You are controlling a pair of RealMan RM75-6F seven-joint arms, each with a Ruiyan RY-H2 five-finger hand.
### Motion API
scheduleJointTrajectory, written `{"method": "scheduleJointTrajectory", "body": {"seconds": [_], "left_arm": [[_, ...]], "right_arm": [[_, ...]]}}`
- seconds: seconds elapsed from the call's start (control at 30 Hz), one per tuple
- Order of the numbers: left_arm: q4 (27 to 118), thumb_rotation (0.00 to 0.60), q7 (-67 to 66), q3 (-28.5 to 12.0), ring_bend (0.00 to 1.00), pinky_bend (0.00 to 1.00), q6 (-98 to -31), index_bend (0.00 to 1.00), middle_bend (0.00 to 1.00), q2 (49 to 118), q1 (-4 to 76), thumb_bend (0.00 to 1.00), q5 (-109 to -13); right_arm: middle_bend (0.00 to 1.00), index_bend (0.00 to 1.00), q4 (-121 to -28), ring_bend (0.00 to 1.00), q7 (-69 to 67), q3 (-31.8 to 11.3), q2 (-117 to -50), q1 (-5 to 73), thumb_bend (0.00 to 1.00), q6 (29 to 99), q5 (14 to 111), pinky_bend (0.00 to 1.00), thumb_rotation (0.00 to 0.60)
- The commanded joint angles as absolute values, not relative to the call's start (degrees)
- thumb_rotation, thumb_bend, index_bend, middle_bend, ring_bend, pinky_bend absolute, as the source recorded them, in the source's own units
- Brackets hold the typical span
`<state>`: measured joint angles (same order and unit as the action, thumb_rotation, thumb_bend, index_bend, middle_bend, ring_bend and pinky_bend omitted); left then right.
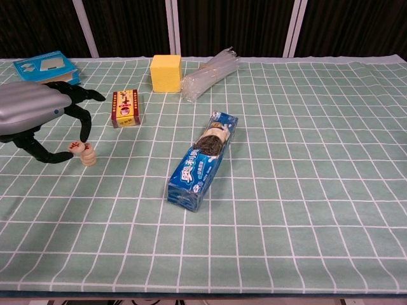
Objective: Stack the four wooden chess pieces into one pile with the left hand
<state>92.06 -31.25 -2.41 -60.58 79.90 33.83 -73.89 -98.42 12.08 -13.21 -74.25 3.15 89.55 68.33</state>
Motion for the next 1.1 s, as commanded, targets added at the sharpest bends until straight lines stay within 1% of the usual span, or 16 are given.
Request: {"method": "scheduleJointTrajectory", "body": {"seconds": [0.03,0.6,1.1], "left_arm": [[91.57,0.600,-30.60,-2.76,0.00,0.00,-60.79,0.53,0.03,79.76,33.75,0.32,-73.69],[88.68,0.600,-32.33,-3.55,0.00,0.00,-60.01,0.53,0.03,82.07,34.85,0.32,-71.59],[88.14,0.600,-34.72,-3.88,0.00,0.00,-60.09,0.52,0.03,83.54,35.55,0.32,-69.97]], "right_arm": [[0.01,0.00,-98.33,0.00,12.22,-13.17,-74.29,3.19,0.23,89.57,68.42,0.00,0.600],[0.01,0.00,-98.33,0.00,12.34,-13.16,-74.33,3.16,0.23,89.50,68.35,0.00,0.600],[0.01,0.00,-98.34,0.00,12.37,-13.22,-74.29,3.14,0.23,89.46,68.23,0.00,0.600]]}}
